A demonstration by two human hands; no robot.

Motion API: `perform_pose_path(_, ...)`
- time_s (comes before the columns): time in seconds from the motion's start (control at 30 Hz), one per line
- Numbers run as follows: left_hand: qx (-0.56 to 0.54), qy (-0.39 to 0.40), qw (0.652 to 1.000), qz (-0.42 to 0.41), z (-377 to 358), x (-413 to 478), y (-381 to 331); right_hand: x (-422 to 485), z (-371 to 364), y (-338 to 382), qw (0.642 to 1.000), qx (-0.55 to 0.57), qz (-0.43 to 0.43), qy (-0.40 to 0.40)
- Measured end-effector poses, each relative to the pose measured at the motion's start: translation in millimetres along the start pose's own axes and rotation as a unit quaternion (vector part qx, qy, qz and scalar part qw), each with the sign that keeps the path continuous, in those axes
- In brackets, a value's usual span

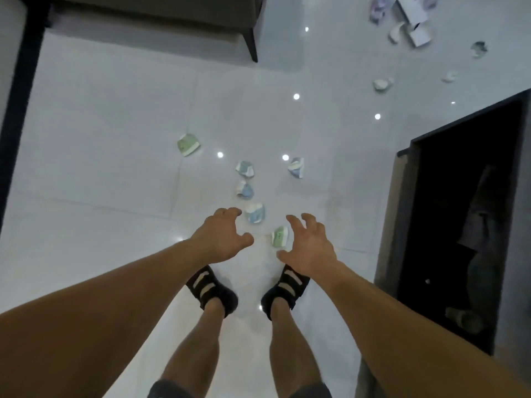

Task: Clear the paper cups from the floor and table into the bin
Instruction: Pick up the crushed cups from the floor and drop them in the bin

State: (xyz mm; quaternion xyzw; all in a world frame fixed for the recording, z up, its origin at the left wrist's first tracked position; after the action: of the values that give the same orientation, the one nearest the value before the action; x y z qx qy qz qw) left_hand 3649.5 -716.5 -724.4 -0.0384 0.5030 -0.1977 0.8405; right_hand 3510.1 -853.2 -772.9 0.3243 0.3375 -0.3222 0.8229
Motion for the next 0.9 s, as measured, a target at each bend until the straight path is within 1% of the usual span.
perform_pose_path(0.17, 0.003, 0.032, 0.999, 0.026, -94, 124, 61, 116, -106, -54, 0.999, -0.020, -0.021, 0.017)
perform_pose_path(0.3, -0.015, 0.039, 0.999, 0.022, -162, 195, 95, 182, -180, -94, 0.995, -0.096, 0.000, 0.009)
perform_pose_path(0.47, -0.047, 0.039, 0.998, 0.012, -219, 250, 119, 231, -242, -126, 0.985, -0.168, 0.046, -0.011)
perform_pose_path(0.6, -0.062, 0.042, 0.997, 0.005, -237, 268, 127, 246, -265, -127, 0.970, -0.219, 0.078, -0.077)
perform_pose_path(0.67, -0.070, 0.045, 0.997, 0.003, -237, 271, 128, 247, -267, -125, 0.971, -0.205, 0.077, -0.093)
perform_pose_path(0.77, -0.091, 0.042, 0.995, 0.000, -229, 267, 126, 237, -259, -109, 0.983, -0.109, 0.105, -0.104)
perform_pose_path(0.83, -0.131, 0.038, 0.991, -0.007, -217, 259, 121, 224, -248, -87, 0.980, -0.024, 0.156, -0.124)
perform_pose_path(0.9, -0.181, 0.035, 0.983, -0.023, -203, 251, 114, 210, -235, -58, 0.963, 0.044, 0.221, -0.146)
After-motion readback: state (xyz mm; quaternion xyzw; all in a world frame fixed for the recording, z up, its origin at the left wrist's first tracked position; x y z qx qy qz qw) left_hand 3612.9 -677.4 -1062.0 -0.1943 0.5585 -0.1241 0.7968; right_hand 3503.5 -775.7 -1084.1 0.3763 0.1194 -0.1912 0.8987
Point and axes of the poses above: each hand's wrist, its own x-axis towards the middle knuckle, its own z-axis out of the back of the hand, y = z × x, the point moved 4 cm from there along x, towards the middle knuckle, and after that the axes turned 3 degrees about x, right-handed, at the moved point
